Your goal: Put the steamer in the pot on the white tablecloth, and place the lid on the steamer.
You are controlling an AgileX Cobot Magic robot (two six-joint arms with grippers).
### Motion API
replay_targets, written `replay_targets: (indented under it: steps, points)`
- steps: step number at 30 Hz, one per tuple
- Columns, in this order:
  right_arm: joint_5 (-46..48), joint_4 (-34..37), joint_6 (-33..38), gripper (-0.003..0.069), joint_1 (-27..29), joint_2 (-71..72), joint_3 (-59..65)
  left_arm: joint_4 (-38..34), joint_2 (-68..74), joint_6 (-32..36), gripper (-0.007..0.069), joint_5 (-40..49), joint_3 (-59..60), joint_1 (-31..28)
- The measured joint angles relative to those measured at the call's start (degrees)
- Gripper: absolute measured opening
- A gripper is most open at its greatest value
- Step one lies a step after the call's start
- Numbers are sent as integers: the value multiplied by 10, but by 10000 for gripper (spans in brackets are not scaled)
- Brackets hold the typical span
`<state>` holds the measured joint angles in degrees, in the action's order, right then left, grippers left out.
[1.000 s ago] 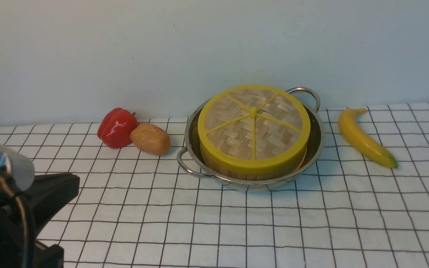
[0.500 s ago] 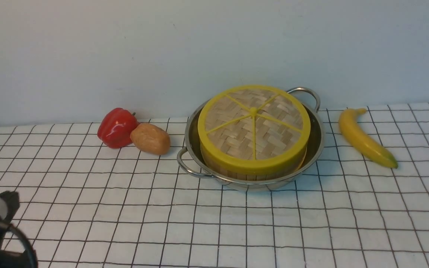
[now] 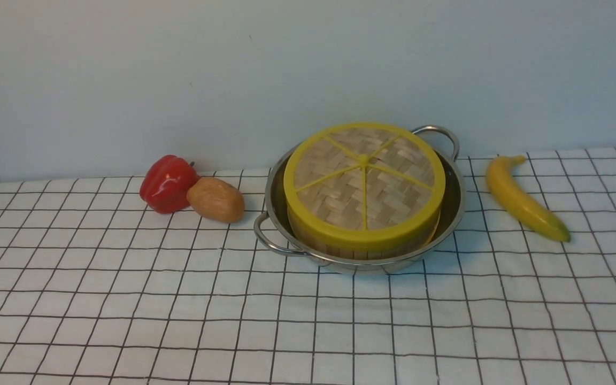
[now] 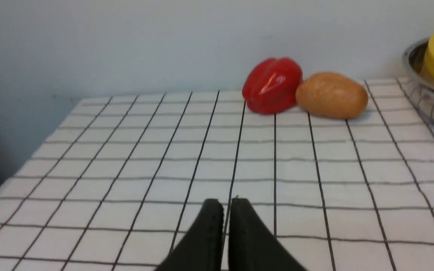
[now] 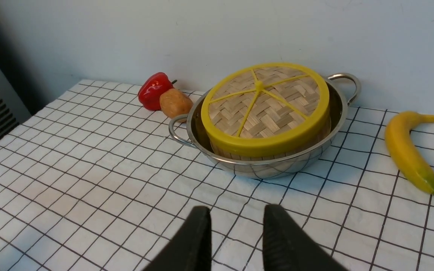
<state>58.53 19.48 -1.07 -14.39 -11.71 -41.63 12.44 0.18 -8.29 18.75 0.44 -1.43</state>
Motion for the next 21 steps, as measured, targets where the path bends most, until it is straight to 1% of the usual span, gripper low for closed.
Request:
replay_targets:
  steps: [9, 21]
  points:
    - [0, 0, 0, 237, 0, 0, 0, -1, -1, 0, 36, -6, 1, 0]
    - [0, 0, -2, 240, 0, 0, 0, -1, -1, 0, 64, -6, 1, 0]
